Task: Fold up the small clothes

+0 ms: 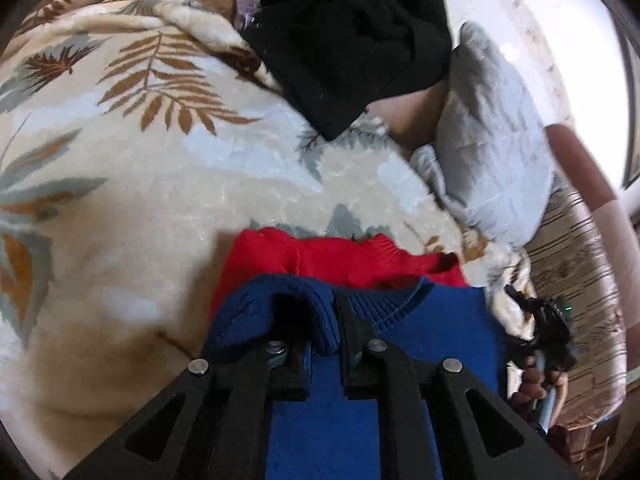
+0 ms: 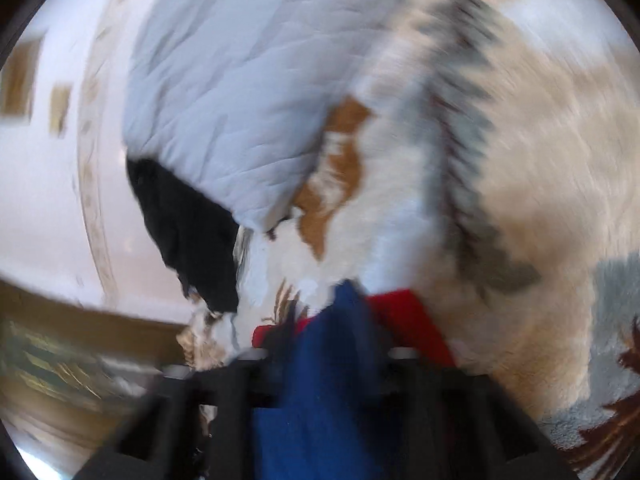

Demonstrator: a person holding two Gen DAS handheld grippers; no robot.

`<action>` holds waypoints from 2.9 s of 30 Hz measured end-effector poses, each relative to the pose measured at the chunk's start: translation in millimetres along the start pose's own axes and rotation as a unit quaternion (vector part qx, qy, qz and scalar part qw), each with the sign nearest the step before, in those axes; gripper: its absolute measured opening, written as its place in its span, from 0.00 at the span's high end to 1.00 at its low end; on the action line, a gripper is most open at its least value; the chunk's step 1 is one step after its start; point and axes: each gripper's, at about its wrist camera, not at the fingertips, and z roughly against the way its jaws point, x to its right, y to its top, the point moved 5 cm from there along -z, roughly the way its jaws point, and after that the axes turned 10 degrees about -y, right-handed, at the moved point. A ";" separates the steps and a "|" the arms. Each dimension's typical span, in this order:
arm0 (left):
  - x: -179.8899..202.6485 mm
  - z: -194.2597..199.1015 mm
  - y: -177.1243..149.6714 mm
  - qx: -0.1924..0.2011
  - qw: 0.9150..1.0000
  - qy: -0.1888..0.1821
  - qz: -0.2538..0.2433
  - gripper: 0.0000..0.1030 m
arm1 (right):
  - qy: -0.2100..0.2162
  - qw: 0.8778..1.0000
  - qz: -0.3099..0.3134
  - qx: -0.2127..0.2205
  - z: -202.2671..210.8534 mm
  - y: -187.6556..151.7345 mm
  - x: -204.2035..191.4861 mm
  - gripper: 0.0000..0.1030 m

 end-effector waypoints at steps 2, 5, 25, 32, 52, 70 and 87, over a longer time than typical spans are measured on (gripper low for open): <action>1.1 13.8 -0.8 0.017 1.000 0.003 -0.001 0.78 | -0.001 1.000 0.024 0.017 17.4 -3.3 -5.9 0.22; 3.3 48.9 -1.9 0.067 0.997 0.035 -0.005 0.48 | -0.004 0.998 0.053 0.036 46.3 -12.6 -13.3 0.18; 43.1 13.7 -84.3 0.004 0.958 0.254 -0.133 0.33 | -0.189 0.928 0.320 -0.002 -8.1 -126.8 -73.4 0.41; 15.9 17.6 -56.5 0.029 0.960 0.270 -0.071 0.28 | -0.267 0.916 0.296 0.042 -42.7 -59.1 -70.5 0.43; 133.4 107.2 -124.4 0.159 0.906 0.327 -0.216 0.14 | -0.260 0.894 0.364 0.011 93.5 -195.9 -5.6 0.33; 146.7 101.2 -190.5 0.154 0.914 0.315 -0.205 0.14 | -0.153 0.895 0.390 0.152 173.8 -245.8 -28.7 0.32; 150.9 95.1 -173.7 0.165 0.909 0.311 -0.224 0.14 | -0.140 0.900 0.399 0.111 111.1 -229.8 -64.5 0.32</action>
